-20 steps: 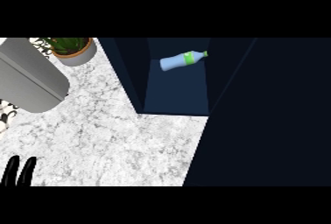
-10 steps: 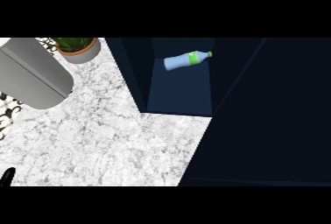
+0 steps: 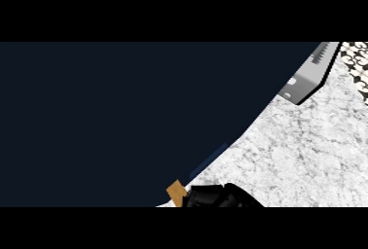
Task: Pick up the bottled water, place it into the cabinet and close the cabinet
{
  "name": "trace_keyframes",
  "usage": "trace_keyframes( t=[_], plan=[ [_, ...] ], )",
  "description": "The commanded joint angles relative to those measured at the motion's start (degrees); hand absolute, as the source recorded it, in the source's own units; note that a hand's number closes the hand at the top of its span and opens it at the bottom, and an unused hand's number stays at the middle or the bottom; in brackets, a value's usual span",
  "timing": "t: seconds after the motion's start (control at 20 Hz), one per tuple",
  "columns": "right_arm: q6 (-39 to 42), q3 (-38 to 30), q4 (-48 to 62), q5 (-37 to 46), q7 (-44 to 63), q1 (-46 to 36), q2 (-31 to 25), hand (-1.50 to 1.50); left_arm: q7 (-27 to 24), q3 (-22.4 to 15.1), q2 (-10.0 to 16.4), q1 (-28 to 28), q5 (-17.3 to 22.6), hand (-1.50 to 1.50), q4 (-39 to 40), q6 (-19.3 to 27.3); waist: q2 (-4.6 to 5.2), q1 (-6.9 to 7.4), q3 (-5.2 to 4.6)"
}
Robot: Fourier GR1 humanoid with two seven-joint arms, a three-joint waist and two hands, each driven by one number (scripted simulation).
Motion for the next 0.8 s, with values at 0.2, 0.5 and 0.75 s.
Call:
trace_keyframes(
  t=[0.2, 0.5, 0.75],
  plan=[
    [-8.9, -8.7, 13.9, -15.0, 4.2, -22.7, 0.9, 1.50, -0.7, 7.7, -0.8, 5.6, 6.1, -1.50, 0.6, -7.8, 0.14, -1.11, 0.07],
    [-4.5, -19.9, 25.0, -22.9, 2.2, -32.8, 1.0, 1.50, 0.3, 11.8, -3.2, 9.6, 7.7, -1.50, -1.3, -11.7, 0.08, -1.64, 0.11],
    [3.1, -26.6, 35.4, -24.6, -0.3, -36.7, -0.1, 1.50, 0.1, 16.5, -4.5, 10.6, 10.6, -1.50, 3.6, -18.7, 0.05, -1.68, 0.09]
  ],
)
